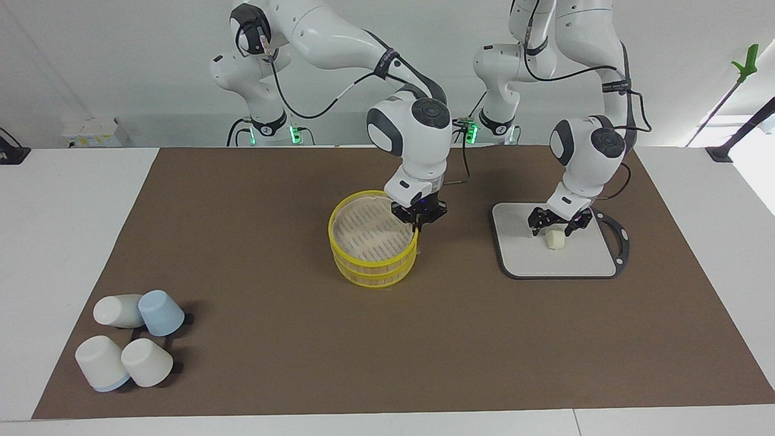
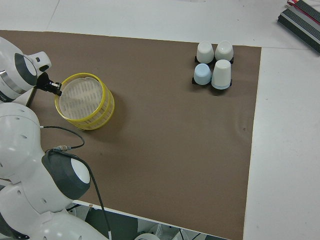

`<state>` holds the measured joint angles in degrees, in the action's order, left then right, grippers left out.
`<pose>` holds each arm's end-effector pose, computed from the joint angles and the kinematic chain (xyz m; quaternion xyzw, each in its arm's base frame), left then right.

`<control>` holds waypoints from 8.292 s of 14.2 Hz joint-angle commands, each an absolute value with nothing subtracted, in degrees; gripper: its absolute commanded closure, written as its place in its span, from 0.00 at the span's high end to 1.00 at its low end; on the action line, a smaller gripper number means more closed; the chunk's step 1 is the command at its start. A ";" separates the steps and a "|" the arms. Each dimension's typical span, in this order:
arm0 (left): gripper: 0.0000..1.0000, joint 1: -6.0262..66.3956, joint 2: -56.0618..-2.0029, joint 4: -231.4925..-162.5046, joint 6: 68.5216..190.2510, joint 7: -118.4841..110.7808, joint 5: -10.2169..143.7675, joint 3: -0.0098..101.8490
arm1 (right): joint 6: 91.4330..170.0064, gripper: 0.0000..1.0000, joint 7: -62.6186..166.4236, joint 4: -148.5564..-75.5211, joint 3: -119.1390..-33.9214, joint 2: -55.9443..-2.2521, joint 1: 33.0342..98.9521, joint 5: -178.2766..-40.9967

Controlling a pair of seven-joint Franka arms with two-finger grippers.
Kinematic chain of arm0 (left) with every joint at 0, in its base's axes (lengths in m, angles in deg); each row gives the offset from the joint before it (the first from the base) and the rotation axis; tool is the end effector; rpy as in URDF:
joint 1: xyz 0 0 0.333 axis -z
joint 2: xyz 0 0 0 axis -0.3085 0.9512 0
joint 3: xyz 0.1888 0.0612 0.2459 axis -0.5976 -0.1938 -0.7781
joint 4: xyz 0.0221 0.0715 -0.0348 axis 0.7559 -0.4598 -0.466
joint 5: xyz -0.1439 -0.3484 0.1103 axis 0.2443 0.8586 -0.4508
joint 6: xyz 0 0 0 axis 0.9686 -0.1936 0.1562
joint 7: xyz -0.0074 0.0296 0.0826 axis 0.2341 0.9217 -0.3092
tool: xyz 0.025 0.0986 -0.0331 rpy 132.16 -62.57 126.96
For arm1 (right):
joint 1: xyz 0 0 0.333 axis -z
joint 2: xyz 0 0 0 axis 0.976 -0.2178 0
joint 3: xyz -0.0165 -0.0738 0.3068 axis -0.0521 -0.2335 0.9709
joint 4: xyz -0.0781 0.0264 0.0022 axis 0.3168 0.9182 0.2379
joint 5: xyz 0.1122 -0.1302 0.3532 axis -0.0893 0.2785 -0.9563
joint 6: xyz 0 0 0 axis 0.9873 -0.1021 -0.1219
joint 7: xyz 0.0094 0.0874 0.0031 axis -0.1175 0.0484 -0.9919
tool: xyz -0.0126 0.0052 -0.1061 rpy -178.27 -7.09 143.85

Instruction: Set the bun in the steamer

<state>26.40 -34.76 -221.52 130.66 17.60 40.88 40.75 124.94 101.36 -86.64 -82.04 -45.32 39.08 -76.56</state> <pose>0.5150 -0.0116 0.3087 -0.9975 0.0683 -0.0147 0.0089 0.5531 0.4552 0.4047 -0.9998 0.0064 -0.0209 0.0013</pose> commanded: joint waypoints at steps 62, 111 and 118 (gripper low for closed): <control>1.00 34.15 -39.80 -185.80 85.22 3.15 38.56 40.42 | 124.47 0.00 103.40 -83.17 -82.50 -43.81 41.56 -79.75; 1.00 24.56 -43.93 -183.16 79.25 9.22 43.22 46.49 | 116.40 1.00 71.88 -89.32 -84.26 -33.72 61.31 -78.52; 1.00 24.73 -44.01 -183.25 79.25 9.04 43.22 46.66 | 105.51 1.00 65.01 -90.89 -84.26 -26.60 71.60 -78.96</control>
